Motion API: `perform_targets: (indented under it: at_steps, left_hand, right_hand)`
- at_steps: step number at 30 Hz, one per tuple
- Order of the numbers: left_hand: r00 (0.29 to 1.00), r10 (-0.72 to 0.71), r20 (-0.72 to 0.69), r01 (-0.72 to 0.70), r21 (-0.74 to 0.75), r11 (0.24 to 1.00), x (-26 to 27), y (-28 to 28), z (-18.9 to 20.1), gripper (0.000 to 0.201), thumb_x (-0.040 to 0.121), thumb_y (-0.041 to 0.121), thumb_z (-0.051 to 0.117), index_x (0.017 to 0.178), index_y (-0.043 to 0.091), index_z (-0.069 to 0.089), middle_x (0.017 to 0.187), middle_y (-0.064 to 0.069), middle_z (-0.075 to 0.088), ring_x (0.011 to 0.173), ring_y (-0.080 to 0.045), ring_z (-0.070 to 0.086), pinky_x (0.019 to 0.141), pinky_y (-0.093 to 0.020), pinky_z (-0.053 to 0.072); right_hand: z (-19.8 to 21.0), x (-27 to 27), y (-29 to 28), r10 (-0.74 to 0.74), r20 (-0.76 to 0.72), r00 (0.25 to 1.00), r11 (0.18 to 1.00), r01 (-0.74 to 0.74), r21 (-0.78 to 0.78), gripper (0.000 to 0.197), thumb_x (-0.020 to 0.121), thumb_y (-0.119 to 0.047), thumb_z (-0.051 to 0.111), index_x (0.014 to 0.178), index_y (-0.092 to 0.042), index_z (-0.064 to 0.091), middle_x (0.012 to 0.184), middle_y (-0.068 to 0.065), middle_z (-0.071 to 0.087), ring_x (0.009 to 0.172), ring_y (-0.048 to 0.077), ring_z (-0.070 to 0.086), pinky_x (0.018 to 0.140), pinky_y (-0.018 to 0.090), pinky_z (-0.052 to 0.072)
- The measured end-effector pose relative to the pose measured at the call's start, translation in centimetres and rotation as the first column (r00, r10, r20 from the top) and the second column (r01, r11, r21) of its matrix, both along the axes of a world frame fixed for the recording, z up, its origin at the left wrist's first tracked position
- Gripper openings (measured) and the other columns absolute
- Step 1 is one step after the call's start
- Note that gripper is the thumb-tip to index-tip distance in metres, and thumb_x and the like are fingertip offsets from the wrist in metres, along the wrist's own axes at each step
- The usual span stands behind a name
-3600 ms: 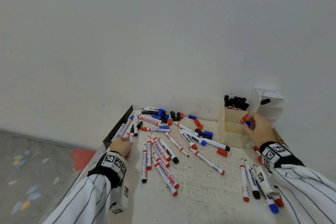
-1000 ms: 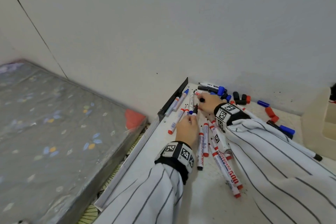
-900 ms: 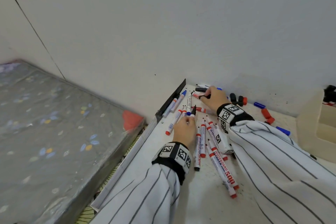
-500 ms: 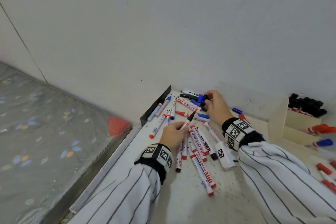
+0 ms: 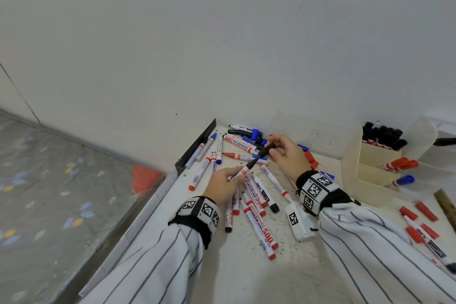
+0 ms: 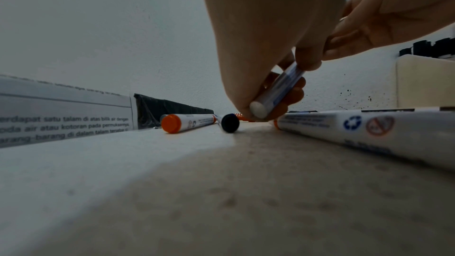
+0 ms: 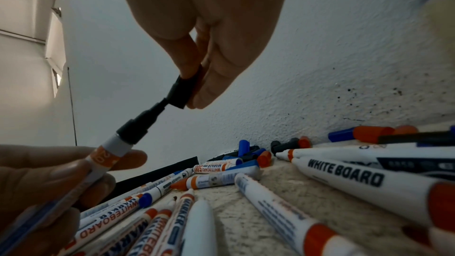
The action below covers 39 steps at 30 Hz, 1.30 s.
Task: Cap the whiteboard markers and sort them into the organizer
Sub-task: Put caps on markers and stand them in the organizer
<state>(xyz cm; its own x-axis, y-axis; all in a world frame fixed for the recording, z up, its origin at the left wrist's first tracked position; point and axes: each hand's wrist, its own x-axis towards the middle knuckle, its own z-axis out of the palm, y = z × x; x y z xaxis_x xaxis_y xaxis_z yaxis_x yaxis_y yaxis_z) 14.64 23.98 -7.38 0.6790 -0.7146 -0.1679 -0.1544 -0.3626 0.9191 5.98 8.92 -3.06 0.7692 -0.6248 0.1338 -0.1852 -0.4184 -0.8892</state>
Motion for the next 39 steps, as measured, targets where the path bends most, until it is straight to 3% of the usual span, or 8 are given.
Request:
perform_targets:
  at_steps: [6, 8, 11, 15, 17, 22, 33, 39]
  left_hand:
    - [0.998, -0.038, 0.056, 0.039, -0.025, 0.999, -0.1, 0.0, -0.2, 0.038, 0.093, 0.022, 0.053, 0.131, 0.023, 0.052, 0.130, 0.001, 0.055, 0.122, -0.016, 0.047, 0.099, -0.029, 0.032]
    - [0.991, -0.070, 0.110, 0.074, -0.037, 0.997, 0.0, 0.1, -0.3, 0.045, 0.091, 0.021, 0.056, 0.135, 0.026, 0.046, 0.120, 0.002, 0.061, 0.111, -0.009, 0.053, 0.100, -0.030, 0.037]
    - [0.981, -0.033, 0.190, 0.047, -0.071, 0.996, 0.2, 0.3, -0.2, 0.053, 0.082, 0.021, 0.068, 0.130, 0.026, 0.048, 0.096, 0.012, 0.061, 0.085, 0.004, 0.054, 0.080, -0.016, 0.043]
    - [0.956, -0.062, 0.285, 0.081, -0.056, 0.995, 0.2, 0.3, -0.1, 0.029, 0.080, 0.018, 0.070, 0.109, 0.015, 0.066, 0.088, 0.015, 0.062, 0.077, 0.005, 0.054, 0.074, -0.009, 0.045]
    - [0.963, -0.075, 0.259, 0.095, -0.066, 0.993, 0.2, 0.3, -0.1, 0.029, 0.083, 0.020, 0.067, 0.111, 0.013, 0.067, 0.094, 0.006, 0.068, 0.073, 0.003, 0.055, 0.075, -0.017, 0.048]
    - [0.967, -0.113, 0.227, 0.125, -0.042, 0.991, 0.0, 0.1, -0.4, 0.029, 0.087, 0.020, 0.062, 0.115, 0.014, 0.065, 0.076, 0.013, 0.061, 0.063, 0.003, 0.050, 0.059, -0.009, 0.035]
    - [0.947, -0.082, 0.309, 0.099, -0.041, 0.994, 0.2, 0.3, -0.5, 0.030, 0.080, 0.022, 0.070, 0.110, 0.014, 0.068, 0.096, 0.001, 0.070, 0.076, 0.000, 0.057, 0.069, -0.006, 0.041]
    - [0.968, -0.015, 0.252, 0.040, -0.095, 0.995, 0.0, 0.3, -0.1, 0.019, 0.073, 0.018, 0.076, 0.087, 0.023, 0.065, 0.076, 0.014, 0.060, 0.069, -0.001, 0.053, 0.062, -0.011, 0.036]
  right_hand:
    - [0.1, -0.4, 0.2, 0.100, -0.162, 0.982, 0.975, -0.129, -0.180, 0.019, 0.089, -0.006, 0.054, 0.105, -0.015, 0.060, 0.100, -0.005, 0.059, 0.092, 0.006, 0.056, 0.087, 0.023, 0.044]
    - [-0.1, -0.4, 0.2, 0.112, -0.322, 0.940, 0.954, -0.192, -0.229, 0.014, 0.092, -0.019, 0.052, 0.101, -0.014, 0.061, 0.085, -0.005, 0.059, 0.075, 0.004, 0.054, 0.074, 0.019, 0.041]
    - [-0.4, -0.4, 0.0, 0.061, -0.415, 0.908, 0.942, -0.189, -0.275, 0.032, 0.096, -0.035, 0.042, 0.076, -0.015, 0.057, 0.066, -0.002, 0.050, 0.060, 0.008, 0.044, 0.057, 0.021, 0.033]
    - [-0.4, -0.6, -0.2, 0.098, -0.379, 0.920, 0.944, -0.207, -0.258, 0.028, 0.094, -0.031, 0.047, 0.087, -0.009, 0.063, 0.075, 0.001, 0.054, 0.070, 0.012, 0.047, 0.061, 0.020, 0.035]
    - [-0.2, -0.9, -0.3, 0.132, -0.352, 0.927, 0.940, -0.230, -0.253, 0.017, 0.091, -0.024, 0.053, 0.094, -0.011, 0.064, 0.082, 0.002, 0.059, 0.076, 0.014, 0.052, 0.066, 0.019, 0.039]
    - [-0.1, -1.3, -0.6, 0.202, -0.336, 0.920, 0.913, -0.301, -0.276, 0.010, 0.088, -0.014, 0.059, 0.095, -0.015, 0.065, 0.080, -0.004, 0.058, 0.079, 0.014, 0.054, 0.071, 0.021, 0.041]
    - [-0.1, -1.0, 0.2, 0.143, -0.553, 0.821, 0.892, -0.349, -0.287, 0.041, 0.099, -0.038, 0.031, 0.067, -0.018, 0.048, 0.063, -0.005, 0.043, 0.059, 0.007, 0.040, 0.059, 0.018, 0.033]
    - [0.4, -1.2, 0.4, 0.209, -0.499, 0.841, 0.884, -0.381, -0.272, 0.030, 0.098, -0.035, 0.038, 0.084, -0.014, 0.055, 0.067, -0.006, 0.045, 0.061, 0.005, 0.040, 0.058, 0.017, 0.031]
